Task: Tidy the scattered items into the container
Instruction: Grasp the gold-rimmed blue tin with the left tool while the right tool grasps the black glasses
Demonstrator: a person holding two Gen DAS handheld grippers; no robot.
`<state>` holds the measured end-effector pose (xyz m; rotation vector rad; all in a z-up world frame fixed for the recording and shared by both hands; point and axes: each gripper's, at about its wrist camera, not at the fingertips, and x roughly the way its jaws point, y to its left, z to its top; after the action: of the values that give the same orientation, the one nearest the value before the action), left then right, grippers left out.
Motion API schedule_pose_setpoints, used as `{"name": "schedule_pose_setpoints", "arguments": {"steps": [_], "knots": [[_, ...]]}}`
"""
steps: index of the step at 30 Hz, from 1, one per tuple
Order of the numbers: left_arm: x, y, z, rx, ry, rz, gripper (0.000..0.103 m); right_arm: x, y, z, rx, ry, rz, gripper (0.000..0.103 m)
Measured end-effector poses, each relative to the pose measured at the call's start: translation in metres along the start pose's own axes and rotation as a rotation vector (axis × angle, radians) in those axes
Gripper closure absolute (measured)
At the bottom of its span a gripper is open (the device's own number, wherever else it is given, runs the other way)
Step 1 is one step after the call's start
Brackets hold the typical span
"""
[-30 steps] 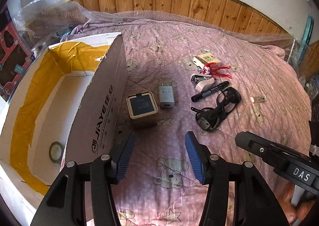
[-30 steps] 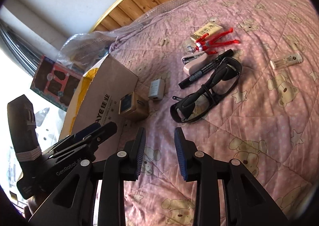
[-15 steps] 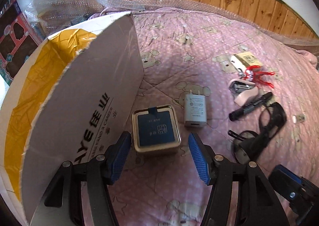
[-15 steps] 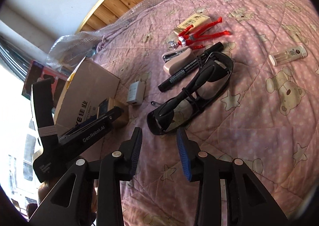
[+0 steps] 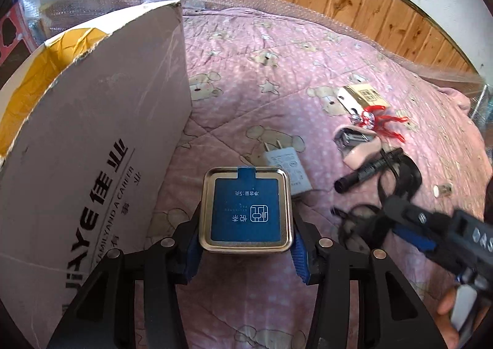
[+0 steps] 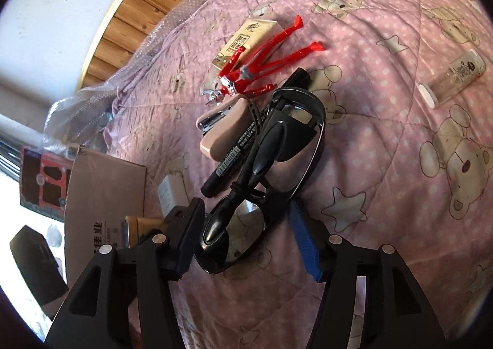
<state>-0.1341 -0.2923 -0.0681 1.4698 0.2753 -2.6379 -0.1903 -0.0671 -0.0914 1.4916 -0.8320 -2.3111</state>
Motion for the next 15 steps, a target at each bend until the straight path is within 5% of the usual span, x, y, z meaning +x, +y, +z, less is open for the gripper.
{"name": "schedule_pose_setpoints", "arguments": {"steps": [9, 10, 11, 15], "knots": [[-0.006, -0.02, -0.011, 0.048, 0.004, -0.051, 0.054, -0.009, -0.011, 0.007, -0.038, 0.012, -0.048, 0.063], [-0.007, -0.021, -0.012, 0.052, 0.005, -0.061, 0.054, -0.014, -0.015, 0.005, -0.048, 0.018, -0.047, 0.069], [-0.009, -0.022, -0.014, 0.055, 0.007, -0.073, 0.054, -0.021, -0.016, 0.003, -0.063, 0.025, -0.023, 0.089], [-0.019, -0.032, -0.024, 0.069, 0.014, -0.123, 0.054, -0.048, -0.007, -0.005, -0.192, -0.001, -0.125, 0.092]]}}
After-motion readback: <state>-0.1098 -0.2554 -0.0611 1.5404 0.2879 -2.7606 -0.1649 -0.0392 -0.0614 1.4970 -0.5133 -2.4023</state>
